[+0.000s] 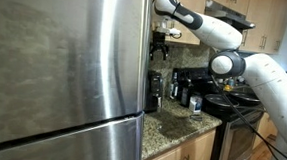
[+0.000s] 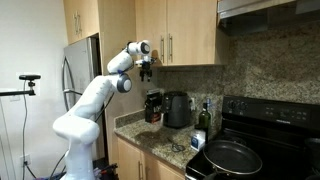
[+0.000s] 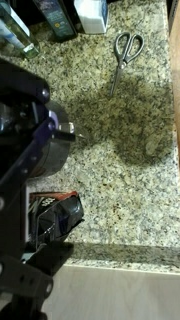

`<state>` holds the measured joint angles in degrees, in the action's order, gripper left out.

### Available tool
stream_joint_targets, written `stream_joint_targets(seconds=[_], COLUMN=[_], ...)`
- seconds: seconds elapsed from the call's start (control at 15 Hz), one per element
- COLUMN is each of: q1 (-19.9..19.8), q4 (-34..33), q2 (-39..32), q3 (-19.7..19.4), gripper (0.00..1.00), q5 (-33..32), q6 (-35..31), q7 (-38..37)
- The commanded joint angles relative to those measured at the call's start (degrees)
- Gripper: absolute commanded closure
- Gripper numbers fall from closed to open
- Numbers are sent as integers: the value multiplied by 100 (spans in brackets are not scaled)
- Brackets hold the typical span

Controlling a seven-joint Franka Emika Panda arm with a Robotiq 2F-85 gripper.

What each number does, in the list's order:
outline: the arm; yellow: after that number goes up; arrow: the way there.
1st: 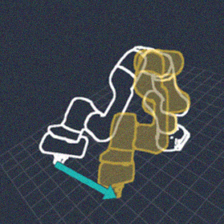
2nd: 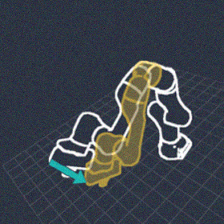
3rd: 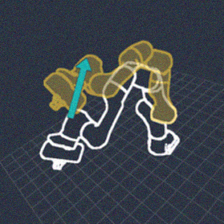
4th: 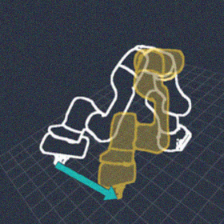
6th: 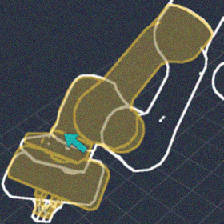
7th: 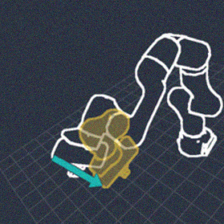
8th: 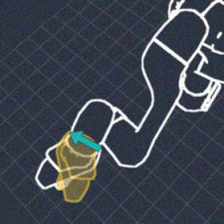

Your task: Put the object in the upper cabinet and close the right upper cabinet door

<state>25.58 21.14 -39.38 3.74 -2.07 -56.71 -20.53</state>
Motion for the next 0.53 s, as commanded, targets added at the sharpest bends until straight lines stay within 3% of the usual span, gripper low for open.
stream_joint_targets(seconds=[0.0, 0.27, 0.4, 0.47], q1=[-1, -7, 52, 92], q4=[103, 195, -261, -176], q2=[61, -151, -617, -680], q3=[-29, -100, -133, -157], gripper=[0, 0, 0, 0], q5=[21, -57, -106, -135], q6=[-52, -101, 14, -70], q7=[-7, -13, 13, 0])
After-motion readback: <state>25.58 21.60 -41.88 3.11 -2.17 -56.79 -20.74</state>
